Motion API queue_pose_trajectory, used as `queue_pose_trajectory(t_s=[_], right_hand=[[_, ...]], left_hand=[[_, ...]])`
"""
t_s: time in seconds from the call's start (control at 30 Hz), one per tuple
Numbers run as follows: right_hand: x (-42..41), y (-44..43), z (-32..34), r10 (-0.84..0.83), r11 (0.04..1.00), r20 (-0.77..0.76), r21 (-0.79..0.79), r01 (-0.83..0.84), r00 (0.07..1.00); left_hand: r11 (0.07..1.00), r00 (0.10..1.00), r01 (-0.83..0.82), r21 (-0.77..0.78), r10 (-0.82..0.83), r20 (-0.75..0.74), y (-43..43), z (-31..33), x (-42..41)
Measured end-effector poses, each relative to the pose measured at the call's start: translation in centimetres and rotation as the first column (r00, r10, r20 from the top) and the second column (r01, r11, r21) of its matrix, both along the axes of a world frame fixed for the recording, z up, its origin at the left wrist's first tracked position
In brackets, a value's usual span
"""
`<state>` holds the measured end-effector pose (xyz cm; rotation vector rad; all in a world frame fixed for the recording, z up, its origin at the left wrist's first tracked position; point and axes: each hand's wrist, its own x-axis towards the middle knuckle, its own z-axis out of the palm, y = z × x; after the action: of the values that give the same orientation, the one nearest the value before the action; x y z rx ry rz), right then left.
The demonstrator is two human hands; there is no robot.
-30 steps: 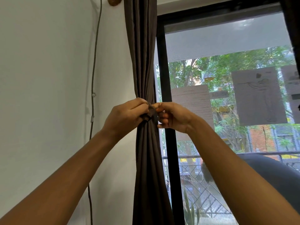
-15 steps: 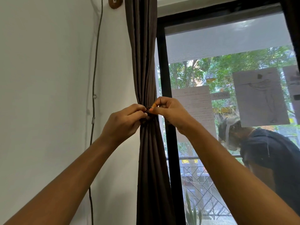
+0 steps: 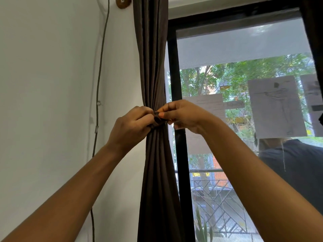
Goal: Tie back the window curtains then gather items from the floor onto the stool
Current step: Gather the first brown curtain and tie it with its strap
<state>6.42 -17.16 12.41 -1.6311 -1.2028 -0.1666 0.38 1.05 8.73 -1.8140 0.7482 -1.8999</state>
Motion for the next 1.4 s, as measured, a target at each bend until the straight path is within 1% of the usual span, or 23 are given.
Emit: queue_pose_trajectory(t_s=[0.07,0.13,0.2,0.3,0.4,0.5,0.6,0.73,0.87,0.9,0.93,0.97,1.0,1.03,1.07,1.1,1.17,1.2,1.23,1.27,1.3,1.33,1.4], right_hand=[[0.2,0.0,0.0,0.016,0.999,-0.085,0.042,-0.012,0.996],[0.4,0.2,-0.5,0.014,0.995,-0.137,0.101,0.000,0.991],[0.7,0.8,-1.1,0.010,0.981,-0.175,0.195,0.025,0.985],[0.7,1.6,-1.8,-0.002,0.938,-0.213,0.338,0.075,0.977],[0.5,2.2,-2.0,0.018,0.893,-0.266,0.438,0.105,0.964],[0.6,2.6,-1.7,-0.004,0.856,-0.298,0.492,0.157,0.954],[1.4,2.7,-1.3,-0.008,0.799,-0.329,0.566,0.204,0.944],[3.1,2.9,-0.8,-0.123,0.725,-0.285,0.628,0.282,0.951],[3.9,4.5,-1.7,-0.240,0.645,-0.318,0.654,0.395,0.917],[3.8,4.6,-2.2,-0.270,0.626,-0.294,0.670,0.399,0.917],[3.7,4.7,-2.6,-0.306,0.627,-0.233,0.680,0.380,0.923],[3.7,4.6,-3.0,-0.336,0.656,-0.133,0.677,0.333,0.933],[3.8,4.4,-3.3,-0.363,0.707,-0.008,0.649,0.281,0.932],[3.8,4.0,-3.5,-0.402,0.761,0.128,0.597,0.254,0.906],[3.9,3.6,-3.5,-0.457,0.804,0.261,0.530,0.269,0.851],[4.1,3.4,-3.5,-0.521,0.820,0.377,0.471,0.326,0.766],[4.4,3.1,-3.3,-0.630,0.777,0.535,0.423,0.466,0.563],[4.4,3.1,-3.2,-0.661,0.743,0.581,0.419,0.522,0.475],[4.6,2.9,-3.1,-0.681,0.711,0.610,0.420,0.564,0.405],[4.8,2.8,-3.0,-0.698,0.685,0.617,0.425,0.591,0.364],[5.0,2.6,-2.7,-0.713,0.668,0.605,0.431,0.607,0.355],[5.1,2.4,-2.4,-0.728,0.656,0.578,0.432,0.619,0.369],[5.3,2.5,-1.8,-0.759,0.638,0.492,0.430,0.639,0.427]], left_hand=[[1.000,1.000,-0.008,0.004,0.008,-0.021,0.1,0.1,0.2],[1.000,0.998,-0.012,0.013,0.013,-0.055,0.3,0.1,0.4],[1.000,0.996,-0.012,0.009,0.012,-0.084,0.3,0.1,0.7],[0.998,0.996,-0.006,-0.065,0.001,-0.090,0.4,0.1,1.0],[0.981,1.000,0.010,-0.192,-0.012,-0.007,0.4,-0.6,1.3],[0.951,0.990,0.069,-0.300,-0.027,0.142,-0.1,-1.7,1.1],[0.937,0.973,0.104,-0.334,-0.025,0.231,-0.8,-2.3,0.5],[0.927,0.982,0.113,-0.358,-0.048,0.184,-0.8,-4.3,0.5],[0.844,0.981,0.191,-0.501,-0.154,0.115,-0.7,-6.0,1.5],[0.810,0.977,0.211,-0.547,-0.195,0.088,-0.9,-6.0,1.7],[0.771,0.971,0.218,-0.599,-0.233,0.054,-0.9,-6.0,1.8],[0.730,0.965,0.207,-0.651,-0.260,0.015,-0.7,-5.8,1.9],[0.699,0.964,0.173,-0.694,-0.266,-0.028,-0.3,-5.7,2.1],[0.689,0.967,0.110,-0.716,-0.240,-0.083,0.2,-5.5,2.2],[0.702,0.971,0.022,-0.711,-0.184,-0.151,0.8,-5.3,2.3],[0.730,0.968,-0.074,-0.679,-0.110,-0.224,1.2,-5.1,2.4],[0.774,0.945,-0.218,-0.594,0.017,-0.325,1.7,-4.8,2.6],[0.786,0.938,-0.245,-0.567,0.045,-0.344,1.7,-4.7,2.6],[0.799,0.937,-0.251,-0.547,0.060,-0.343,1.7,-4.7,2.6],[0.813,0.940,-0.248,-0.527,0.071,-0.333,1.6,-4.7,2.5],[0.830,0.944,-0.237,-0.505,0.074,-0.321,1.5,-4.8,2.4],[0.844,0.947,-0.223,-0.488,0.068,-0.315,1.5,-4.8,2.3],[0.863,0.948,-0.206,-0.461,0.059,-0.312,1.3,-4.8,2.3]])
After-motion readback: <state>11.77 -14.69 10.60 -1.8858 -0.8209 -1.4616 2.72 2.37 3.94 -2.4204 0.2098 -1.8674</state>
